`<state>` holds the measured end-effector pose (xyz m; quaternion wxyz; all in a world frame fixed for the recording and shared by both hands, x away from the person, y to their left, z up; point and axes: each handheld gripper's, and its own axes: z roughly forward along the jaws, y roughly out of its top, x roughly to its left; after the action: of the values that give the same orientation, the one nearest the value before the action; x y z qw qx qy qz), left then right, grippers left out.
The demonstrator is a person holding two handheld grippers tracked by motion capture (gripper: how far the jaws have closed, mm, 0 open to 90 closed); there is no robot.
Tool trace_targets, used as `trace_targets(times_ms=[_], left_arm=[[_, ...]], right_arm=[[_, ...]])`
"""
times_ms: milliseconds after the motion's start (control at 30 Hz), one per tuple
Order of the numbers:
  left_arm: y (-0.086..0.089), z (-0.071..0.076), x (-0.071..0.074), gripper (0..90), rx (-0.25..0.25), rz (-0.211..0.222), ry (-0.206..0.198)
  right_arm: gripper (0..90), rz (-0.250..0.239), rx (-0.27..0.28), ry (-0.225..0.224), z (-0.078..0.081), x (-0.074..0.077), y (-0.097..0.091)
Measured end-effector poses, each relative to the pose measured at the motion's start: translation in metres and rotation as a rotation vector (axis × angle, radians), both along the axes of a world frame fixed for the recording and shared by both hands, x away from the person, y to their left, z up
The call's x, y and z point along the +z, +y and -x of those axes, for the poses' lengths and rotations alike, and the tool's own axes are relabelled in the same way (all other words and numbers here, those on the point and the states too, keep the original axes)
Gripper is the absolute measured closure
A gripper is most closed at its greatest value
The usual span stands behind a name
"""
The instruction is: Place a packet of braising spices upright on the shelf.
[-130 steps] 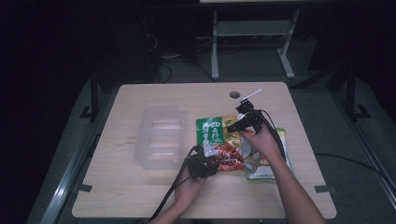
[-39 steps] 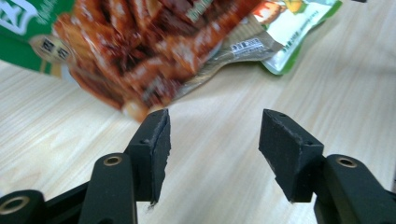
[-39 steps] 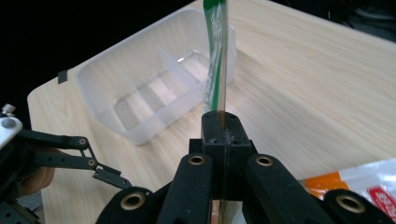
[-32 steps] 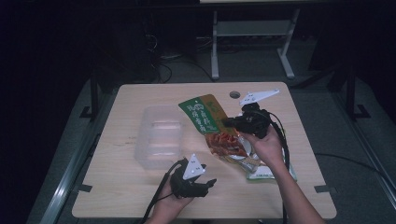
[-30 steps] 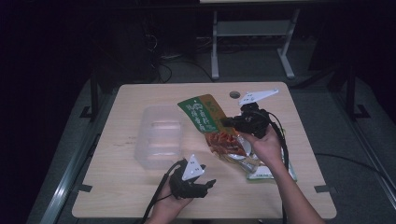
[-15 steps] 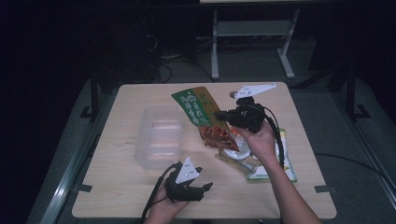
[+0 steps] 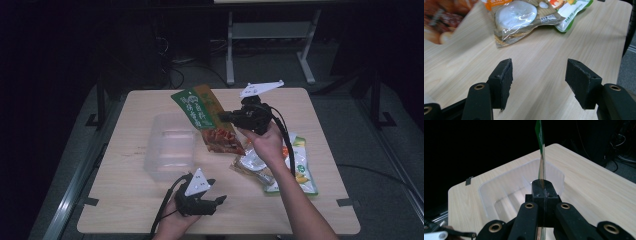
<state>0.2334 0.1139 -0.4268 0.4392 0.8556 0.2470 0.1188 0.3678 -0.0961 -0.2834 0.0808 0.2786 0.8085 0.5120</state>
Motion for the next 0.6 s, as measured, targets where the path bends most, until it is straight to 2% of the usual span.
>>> trace_targets(times_ms=[233, 600], left_arm=[[-0.001, 0.000, 0.001, 37.7, -0.017, 0.004, 0.002], [-0.002, -0.001, 0.003, 37.5, -0.027, 0.038, -0.003]], right_arm=[[90.0, -0.006, 0.003, -0.007, -0.009, 0.006, 0.008], [90.0, -0.025, 0.010, -0.034, -0.030, 0.020, 0.031]])
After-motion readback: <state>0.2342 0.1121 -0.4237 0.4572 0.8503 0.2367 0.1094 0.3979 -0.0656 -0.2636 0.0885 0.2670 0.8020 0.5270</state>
